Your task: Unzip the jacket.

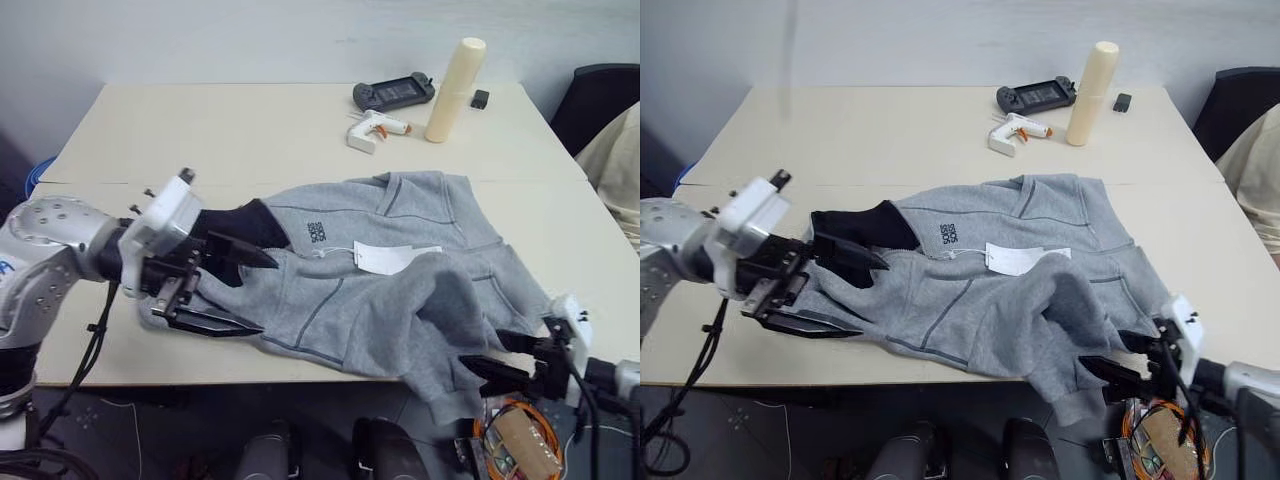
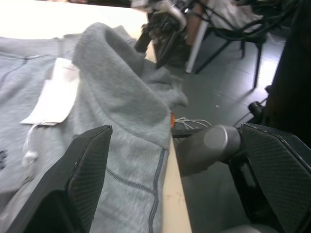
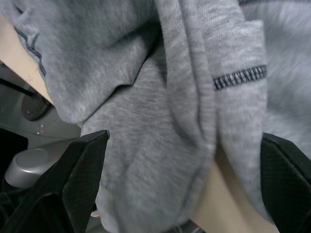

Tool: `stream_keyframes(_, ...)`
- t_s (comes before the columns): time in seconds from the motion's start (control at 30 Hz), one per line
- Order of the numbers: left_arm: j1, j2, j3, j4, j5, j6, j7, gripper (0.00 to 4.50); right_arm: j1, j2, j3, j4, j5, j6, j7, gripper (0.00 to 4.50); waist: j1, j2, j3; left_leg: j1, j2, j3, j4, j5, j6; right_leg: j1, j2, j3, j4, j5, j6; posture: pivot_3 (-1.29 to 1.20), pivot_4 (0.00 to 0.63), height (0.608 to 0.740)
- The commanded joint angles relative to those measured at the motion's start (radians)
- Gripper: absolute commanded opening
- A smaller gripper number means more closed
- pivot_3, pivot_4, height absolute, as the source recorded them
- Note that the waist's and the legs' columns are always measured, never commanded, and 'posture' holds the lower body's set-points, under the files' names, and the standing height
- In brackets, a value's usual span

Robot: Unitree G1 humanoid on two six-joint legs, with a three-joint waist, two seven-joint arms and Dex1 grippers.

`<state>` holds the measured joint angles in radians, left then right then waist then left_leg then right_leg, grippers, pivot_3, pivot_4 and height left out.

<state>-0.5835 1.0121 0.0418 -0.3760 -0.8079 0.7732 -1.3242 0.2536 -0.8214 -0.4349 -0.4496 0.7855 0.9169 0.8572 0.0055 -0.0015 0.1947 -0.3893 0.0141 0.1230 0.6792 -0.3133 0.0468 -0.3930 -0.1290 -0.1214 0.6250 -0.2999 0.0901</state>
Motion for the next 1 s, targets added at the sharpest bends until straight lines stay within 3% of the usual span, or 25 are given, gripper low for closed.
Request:
stream_keyframes(0.03,-0.034,-0.016,-0.03,-0.008,0.036,-0.036,-0.005,4.46,-0.003,0.021,0.026,-0.054,0.038,0.034,-0.04,4.5,0.001,0.0,0.0,0.0,0.0,0.0,0.0,0.0,0.0,0.0,0.0,0.0,0.0,0.0,0.0,0.0,0.15,0.74)
stream_keyframes(0.17,-0.044,-0.03,-0.04,0.009,0.052,-0.055,-0.005,4.46,0.017,0.024,-0.018,-0.098,0.032,-0.001,-0.055,4.5,0.004,0.0,0.0,0.0,0.0,0.0,0.0,0.0,0.0,0.0,0.001,0.0,-0.001,0.0,0.0,0.0,0.15,0.74)
stream_keyframes(0.3,-0.03,-0.031,-0.038,0.014,0.057,-0.07,-0.014,4.46,0.041,0.0,-0.158,-0.105,0.082,0.017,-0.051,4.5,0.012,0.0,0.0,0.0,0.0,0.0,0.0,0.0,0.0,0.0,0.001,0.001,-0.001,0.0,0.0,0.0,0.15,0.74)
stream_keyframes(0.5,-0.016,-0.044,-0.047,0.019,0.066,-0.096,-0.029,4.46,0.199,-0.036,-0.341,-0.174,0.243,0.118,0.033,4.5,0.023,-0.001,0.0,0.0,0.0,0.0,0.0,0.0,0.001,0.0,0.001,0.001,-0.002,0.0,0.0,0.0,0.15,0.74)
stream_keyframes(0.63,-0.036,-0.071,-0.07,0.028,0.088,-0.113,-0.031,4.46,0.288,0.001,-0.281,-0.257,0.26,0.105,0.018,4.5,0.021,-0.001,-0.001,0.0,0.0,-0.001,0.0,0.0,0.001,0.001,0.0,0.001,-0.002,0.0,0.0,0.0,0.15,0.74)
stream_keyframes(0.83,-0.062,-0.09,-0.084,0.04,0.103,-0.121,-0.045,4.46,0.206,0.098,-0.146,-0.177,0.222,0.091,-0.138,4.5,0.018,-0.003,-0.002,0.0,0.0,0.0,0.0,-0.001,0.001,0.0,0.0,0.002,-0.002,0.0,0.0,0.0,0.15,0.74)
stream_keyframes(1.0,-0.07,-0.097,-0.088,0.044,0.113,-0.125,-0.047,4.46,0.19,0.1,-0.155,-0.127,0.222,0.084,-0.162,4.5,0.022,-0.003,-0.002,0.0,0.0,0.0,0.0,-0.001,0.001,0.0,0.0,0.001,-0.002,0.0,0.0,0.0,0.15,0.74)
